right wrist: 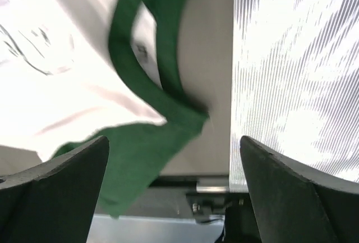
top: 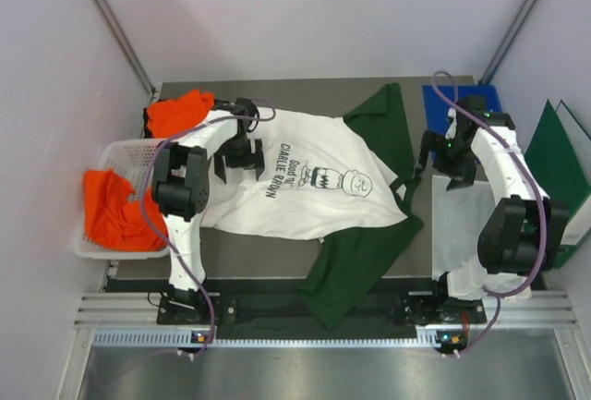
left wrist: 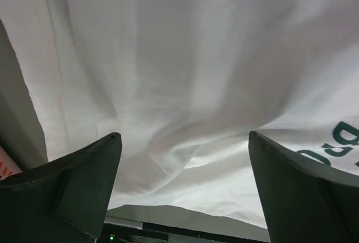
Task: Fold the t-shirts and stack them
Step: Flatten out the tshirt
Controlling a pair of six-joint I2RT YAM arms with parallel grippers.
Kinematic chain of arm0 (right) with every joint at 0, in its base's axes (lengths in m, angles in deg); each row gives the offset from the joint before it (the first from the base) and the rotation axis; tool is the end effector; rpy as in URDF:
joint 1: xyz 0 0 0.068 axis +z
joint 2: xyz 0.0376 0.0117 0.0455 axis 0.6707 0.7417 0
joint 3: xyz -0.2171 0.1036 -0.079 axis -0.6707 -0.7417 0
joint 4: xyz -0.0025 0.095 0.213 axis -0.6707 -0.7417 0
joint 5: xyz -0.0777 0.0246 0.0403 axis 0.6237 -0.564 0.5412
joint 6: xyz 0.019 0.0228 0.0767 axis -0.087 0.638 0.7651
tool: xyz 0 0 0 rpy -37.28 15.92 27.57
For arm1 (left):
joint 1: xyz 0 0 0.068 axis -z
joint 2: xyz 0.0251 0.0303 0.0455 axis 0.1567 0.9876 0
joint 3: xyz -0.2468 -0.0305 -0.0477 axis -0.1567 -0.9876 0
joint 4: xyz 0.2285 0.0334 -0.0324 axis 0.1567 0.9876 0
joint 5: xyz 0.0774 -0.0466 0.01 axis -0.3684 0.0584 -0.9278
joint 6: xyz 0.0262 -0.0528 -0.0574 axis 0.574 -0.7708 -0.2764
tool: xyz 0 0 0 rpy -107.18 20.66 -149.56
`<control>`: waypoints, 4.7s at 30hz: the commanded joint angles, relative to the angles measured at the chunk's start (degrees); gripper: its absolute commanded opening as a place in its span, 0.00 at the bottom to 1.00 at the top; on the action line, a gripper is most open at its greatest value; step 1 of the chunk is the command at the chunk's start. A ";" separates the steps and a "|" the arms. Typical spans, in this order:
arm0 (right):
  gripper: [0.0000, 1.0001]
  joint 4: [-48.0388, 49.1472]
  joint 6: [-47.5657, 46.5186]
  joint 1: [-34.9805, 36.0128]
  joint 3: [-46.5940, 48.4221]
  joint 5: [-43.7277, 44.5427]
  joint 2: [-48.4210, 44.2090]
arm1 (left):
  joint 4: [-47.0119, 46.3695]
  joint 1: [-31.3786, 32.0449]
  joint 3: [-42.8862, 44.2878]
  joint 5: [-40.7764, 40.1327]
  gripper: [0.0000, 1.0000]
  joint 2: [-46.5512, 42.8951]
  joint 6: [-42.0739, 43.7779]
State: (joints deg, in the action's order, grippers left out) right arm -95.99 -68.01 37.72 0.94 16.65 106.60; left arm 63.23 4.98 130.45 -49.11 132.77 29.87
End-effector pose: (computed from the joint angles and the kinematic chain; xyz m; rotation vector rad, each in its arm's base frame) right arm 0.2609 -0.0103 0.2204 0.4626 2.9156 0.2269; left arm 0.3637 -0.0817 0.1351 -0.2570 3.0461 0.1536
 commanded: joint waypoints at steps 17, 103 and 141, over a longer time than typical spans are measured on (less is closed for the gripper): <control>0.73 18.33 -3.23 1.59 32.48 1.36 35.98 | -1.29 -3.10 24.71 -1.32 0.99 7.09 3.09; 1.00 21.84 12.05 -1.57 -24.54 -19.90 -21.12 | -13.68 -6.70 -23.89 15.38 0.99 -24.01 1.87; 0.66 -0.05 7.23 1.06 -49.87 -19.56 -37.67 | -21.95 -6.26 -38.05 16.43 0.80 -26.75 -2.53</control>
State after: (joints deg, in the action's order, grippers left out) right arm -93.24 -60.78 37.63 -48.55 -2.58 68.37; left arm 43.41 -1.46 89.62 -31.98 104.40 27.46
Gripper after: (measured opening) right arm 0.680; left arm 0.818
